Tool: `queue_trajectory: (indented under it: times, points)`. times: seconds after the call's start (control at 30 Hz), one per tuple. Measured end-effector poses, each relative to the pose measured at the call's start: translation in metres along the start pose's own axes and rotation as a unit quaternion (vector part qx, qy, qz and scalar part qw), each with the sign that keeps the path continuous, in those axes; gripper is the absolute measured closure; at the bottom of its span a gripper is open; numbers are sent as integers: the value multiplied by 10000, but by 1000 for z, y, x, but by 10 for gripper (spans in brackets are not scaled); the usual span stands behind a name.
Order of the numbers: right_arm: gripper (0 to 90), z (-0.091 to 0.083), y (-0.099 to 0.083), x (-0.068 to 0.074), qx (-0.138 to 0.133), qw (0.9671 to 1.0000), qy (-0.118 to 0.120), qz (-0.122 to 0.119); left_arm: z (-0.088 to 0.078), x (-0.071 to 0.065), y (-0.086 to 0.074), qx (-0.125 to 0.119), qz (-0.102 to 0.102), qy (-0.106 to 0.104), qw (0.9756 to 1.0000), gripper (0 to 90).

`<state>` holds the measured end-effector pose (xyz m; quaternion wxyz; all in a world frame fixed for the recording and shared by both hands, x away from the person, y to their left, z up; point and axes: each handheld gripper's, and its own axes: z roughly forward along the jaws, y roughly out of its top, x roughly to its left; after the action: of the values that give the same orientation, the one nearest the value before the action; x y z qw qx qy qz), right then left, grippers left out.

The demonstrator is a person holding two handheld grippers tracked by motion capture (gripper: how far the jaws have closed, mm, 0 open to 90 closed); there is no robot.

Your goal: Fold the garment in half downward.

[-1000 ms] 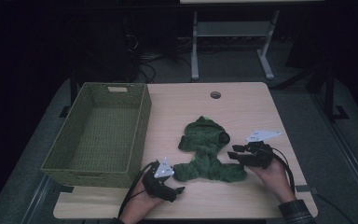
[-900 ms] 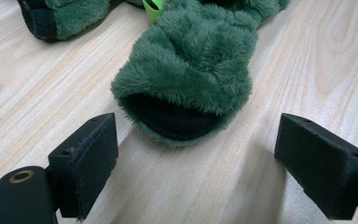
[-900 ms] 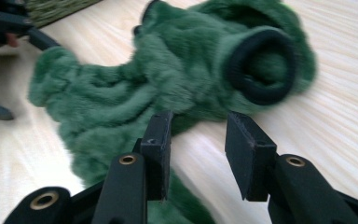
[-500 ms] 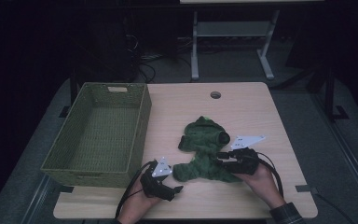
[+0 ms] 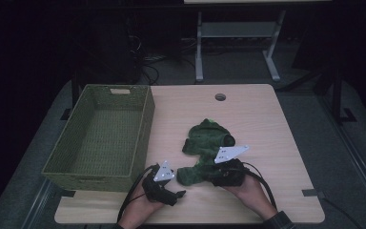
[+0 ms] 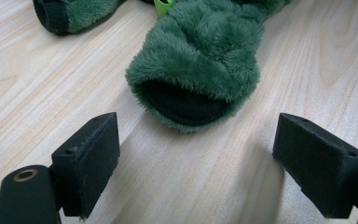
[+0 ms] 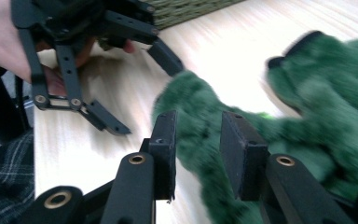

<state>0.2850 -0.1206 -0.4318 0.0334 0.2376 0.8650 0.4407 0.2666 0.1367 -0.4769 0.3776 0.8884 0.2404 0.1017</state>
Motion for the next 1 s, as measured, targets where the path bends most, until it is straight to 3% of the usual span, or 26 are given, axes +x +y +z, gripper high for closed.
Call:
queue_trajectory:
  times: [0.37,0.53,0.67,0.83,1.0]
  points:
    - [693,31,9,15,199,9995,215,-149,-1,0,-1,5,24,-11,10000,139]
    - [696,47,9,20,342,9988,203,-294,-1,1,-1,29,45,-7,10000,139]
    - [701,61,4,19,621,9971,36,-430,-1,0,-1,17,9,-20,10000,139]
    - [823,62,2,19,613,9968,-163,-493,-1,0,-1,20,38,-12,10000,139]
    - [887,54,5,18,437,9983,-49,-374,-1,0,-1,34,33,-18,10000,139]
